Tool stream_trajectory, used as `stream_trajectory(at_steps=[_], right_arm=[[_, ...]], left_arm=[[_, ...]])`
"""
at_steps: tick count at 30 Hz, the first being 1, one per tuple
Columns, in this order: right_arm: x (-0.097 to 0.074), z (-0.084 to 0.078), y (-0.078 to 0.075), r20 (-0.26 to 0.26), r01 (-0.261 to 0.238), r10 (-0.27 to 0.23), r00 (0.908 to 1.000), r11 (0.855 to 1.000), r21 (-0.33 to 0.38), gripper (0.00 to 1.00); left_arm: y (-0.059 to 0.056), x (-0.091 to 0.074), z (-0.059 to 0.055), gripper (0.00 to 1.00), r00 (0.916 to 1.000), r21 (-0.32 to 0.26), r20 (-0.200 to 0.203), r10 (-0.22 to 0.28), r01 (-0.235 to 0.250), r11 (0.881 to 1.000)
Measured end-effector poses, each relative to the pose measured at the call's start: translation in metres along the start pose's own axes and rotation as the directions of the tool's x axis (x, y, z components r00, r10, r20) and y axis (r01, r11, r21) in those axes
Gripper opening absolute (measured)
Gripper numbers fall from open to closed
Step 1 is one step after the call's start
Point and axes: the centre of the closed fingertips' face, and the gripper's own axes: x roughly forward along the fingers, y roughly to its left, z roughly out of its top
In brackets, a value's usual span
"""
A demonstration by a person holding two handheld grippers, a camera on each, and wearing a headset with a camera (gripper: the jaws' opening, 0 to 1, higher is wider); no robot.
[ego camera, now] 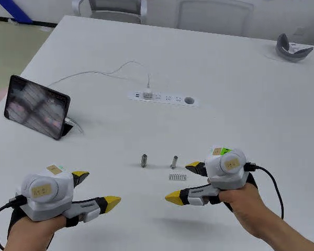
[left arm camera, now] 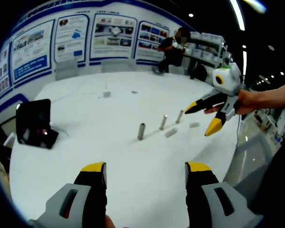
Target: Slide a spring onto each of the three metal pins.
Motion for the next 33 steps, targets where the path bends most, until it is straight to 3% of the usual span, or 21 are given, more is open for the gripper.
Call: stream_trajectory(at_steps=[8, 20, 33], right_arm=[[-0.019, -0.012, -0.013, 0.022, 0.058, -0.059, 0.9980, 0.997, 0.060, 0.74], [-0.047, -0.027, -0.026, 0.043, 0.107, -0.113, 0.9926, 0.987, 0.117, 0.77], [-0.066, -0.046, -0.026, 0.040, 0.134, -0.142, 0.9891, 0.979, 0.152, 0.78]], left_arm=[[-0.003, 0.005, 0.002, 0.69, 0.9999, 0.012, -0.007, -0.013, 0.013, 1.000], [-0.008, 0.013, 0.010, 0.69, 0.9996, 0.018, -0.002, -0.029, 0.029, 0.999], [-0.017, 0.024, 0.014, 0.70, 0.9983, 0.041, -0.013, -0.057, 0.057, 0.998]])
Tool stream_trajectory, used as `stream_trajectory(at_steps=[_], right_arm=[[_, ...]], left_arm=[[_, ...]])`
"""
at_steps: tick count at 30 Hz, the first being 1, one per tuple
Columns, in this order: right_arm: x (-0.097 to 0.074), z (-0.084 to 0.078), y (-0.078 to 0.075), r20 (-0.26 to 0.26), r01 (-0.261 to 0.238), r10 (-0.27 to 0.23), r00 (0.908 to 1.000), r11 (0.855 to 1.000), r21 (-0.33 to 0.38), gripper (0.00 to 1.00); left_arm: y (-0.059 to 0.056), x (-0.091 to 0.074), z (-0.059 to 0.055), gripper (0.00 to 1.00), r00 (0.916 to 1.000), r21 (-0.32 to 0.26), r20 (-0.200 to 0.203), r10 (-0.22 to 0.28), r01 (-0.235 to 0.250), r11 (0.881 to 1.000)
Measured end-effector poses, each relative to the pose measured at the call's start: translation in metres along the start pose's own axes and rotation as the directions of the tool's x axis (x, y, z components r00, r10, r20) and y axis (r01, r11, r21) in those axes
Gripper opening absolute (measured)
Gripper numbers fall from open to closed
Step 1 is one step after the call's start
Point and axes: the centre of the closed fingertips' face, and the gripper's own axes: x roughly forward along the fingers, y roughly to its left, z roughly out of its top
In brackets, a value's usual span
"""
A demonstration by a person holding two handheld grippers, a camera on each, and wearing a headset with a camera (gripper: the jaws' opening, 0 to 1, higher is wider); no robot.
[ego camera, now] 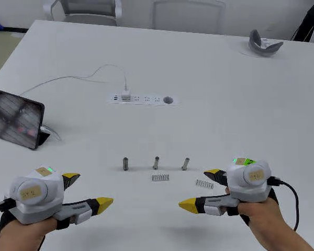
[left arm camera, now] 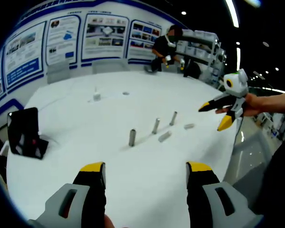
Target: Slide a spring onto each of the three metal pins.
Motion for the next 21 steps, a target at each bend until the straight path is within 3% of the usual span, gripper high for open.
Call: stream_trajectory(at_steps=[13, 21], right_arm=[[-0.018, -0.012, -0.004, 0.007, 0.017, -0.017, 0.9998, 1.000, 0.018, 0.80], [-0.035, -0.022, -0.008, 0.018, 0.051, -0.052, 0.9985, 0.997, 0.052, 0.80]], left_arm=[[-0.013, 0.014, 0.003, 0.70, 0.9998, 0.023, -0.004, -0.021, 0.021, 1.000], [-0.027, 0.035, 0.001, 0.70, 0.9973, 0.039, -0.022, -0.071, 0.071, 0.997]])
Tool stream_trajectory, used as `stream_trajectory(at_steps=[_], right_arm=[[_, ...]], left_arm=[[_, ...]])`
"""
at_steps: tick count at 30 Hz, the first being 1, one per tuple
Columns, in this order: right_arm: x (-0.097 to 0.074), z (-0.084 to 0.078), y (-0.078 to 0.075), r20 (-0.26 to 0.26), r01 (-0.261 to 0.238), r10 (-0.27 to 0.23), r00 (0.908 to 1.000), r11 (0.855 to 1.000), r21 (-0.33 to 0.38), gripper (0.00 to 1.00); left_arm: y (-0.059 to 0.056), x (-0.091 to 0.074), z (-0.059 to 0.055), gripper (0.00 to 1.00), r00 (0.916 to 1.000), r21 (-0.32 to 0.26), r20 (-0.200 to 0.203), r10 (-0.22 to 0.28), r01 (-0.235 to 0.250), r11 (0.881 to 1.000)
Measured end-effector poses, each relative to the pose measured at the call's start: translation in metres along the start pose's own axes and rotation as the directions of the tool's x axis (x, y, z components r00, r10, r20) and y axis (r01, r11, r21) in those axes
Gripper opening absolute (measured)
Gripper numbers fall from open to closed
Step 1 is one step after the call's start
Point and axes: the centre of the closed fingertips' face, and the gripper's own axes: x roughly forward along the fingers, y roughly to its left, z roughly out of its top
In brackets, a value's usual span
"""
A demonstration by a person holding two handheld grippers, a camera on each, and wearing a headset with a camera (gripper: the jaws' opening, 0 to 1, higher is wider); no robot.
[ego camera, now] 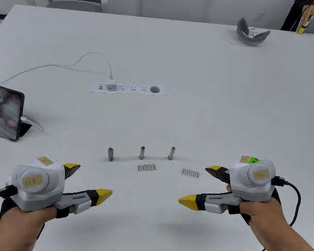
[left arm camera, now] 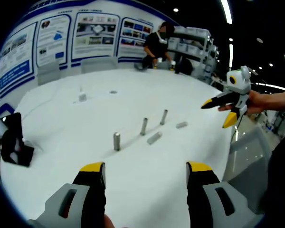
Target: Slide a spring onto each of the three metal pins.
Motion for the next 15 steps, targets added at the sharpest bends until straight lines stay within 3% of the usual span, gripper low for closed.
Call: stream_trajectory(at_steps=[15], right_arm=[[-0.019, -0.015, 0.003, 0.012, 0.045, -0.045, 0.9989, 0.998, 0.054, 0.83]], left_arm=[[-0.019, 0.051, 0.016, 0.69, 0.9942, 0.072, -0.035, -0.102, 0.104, 0.992]])
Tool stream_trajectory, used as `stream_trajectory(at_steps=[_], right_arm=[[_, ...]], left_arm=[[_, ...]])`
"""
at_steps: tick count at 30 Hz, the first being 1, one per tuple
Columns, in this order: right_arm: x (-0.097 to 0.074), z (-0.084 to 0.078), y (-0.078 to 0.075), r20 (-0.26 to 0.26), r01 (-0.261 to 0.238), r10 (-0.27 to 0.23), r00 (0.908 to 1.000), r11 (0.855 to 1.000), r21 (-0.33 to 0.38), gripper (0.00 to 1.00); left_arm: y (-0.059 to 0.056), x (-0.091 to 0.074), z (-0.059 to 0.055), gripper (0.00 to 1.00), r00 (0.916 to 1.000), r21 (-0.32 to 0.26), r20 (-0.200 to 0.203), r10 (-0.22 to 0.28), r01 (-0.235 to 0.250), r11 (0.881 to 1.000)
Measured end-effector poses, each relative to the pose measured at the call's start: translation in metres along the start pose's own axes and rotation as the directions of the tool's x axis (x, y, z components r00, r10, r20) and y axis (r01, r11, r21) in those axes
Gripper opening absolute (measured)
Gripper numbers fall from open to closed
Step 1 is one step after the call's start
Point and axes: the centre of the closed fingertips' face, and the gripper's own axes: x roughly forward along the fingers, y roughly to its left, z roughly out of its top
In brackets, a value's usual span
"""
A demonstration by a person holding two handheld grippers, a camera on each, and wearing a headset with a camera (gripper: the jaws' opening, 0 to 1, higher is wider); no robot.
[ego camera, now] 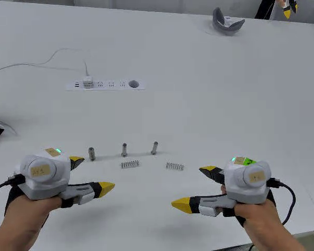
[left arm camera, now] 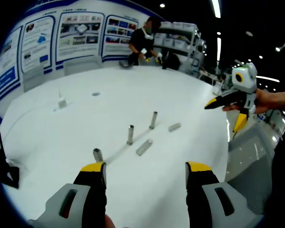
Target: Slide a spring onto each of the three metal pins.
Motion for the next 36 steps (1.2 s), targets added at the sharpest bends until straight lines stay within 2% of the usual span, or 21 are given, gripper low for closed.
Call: stream_trajectory(at_steps=[12, 18, 23, 30, 35, 36], right_arm=[[-0.009, -0.008, 0.005, 0.006, 0.014, -0.014, 0.9999, 0.999, 0.035, 0.84], [-0.011, -0.014, 0.009, -0.006, 0.013, -0.013, 0.9999, 0.999, 0.043, 0.84], [-0.014, -0.013, 0.009, 0.006, 0.020, -0.020, 0.9998, 0.998, 0.054, 0.84], [-0.019, -0.015, 0.006, 0.014, 0.026, -0.027, 0.9995, 0.998, 0.061, 0.84], [-0.023, -0.014, 0.005, 0.025, 0.032, -0.033, 0.9991, 0.997, 0.067, 0.85], [-0.023, -0.015, 0.005, 0.024, 0.032, -0.034, 0.9991, 0.997, 0.065, 0.85]], left_arm=[[-0.004, 0.038, 0.000, 0.67, 0.9973, 0.032, -0.052, -0.053, 0.054, 0.998], [-0.003, 0.058, -0.004, 0.63, 0.9953, 0.016, -0.077, -0.058, 0.059, 0.998], [-0.001, 0.072, -0.008, 0.59, 0.9931, 0.034, -0.104, -0.054, 0.058, 0.998], [0.000, 0.083, -0.003, 0.52, 0.9932, 0.033, -0.104, -0.052, 0.056, 0.998], [0.002, 0.096, -0.007, 0.48, 0.9916, 0.036, -0.117, -0.055, 0.059, 0.998], [0.002, 0.099, -0.008, 0.45, 0.9915, 0.020, -0.118, -0.053, 0.056, 0.998]])
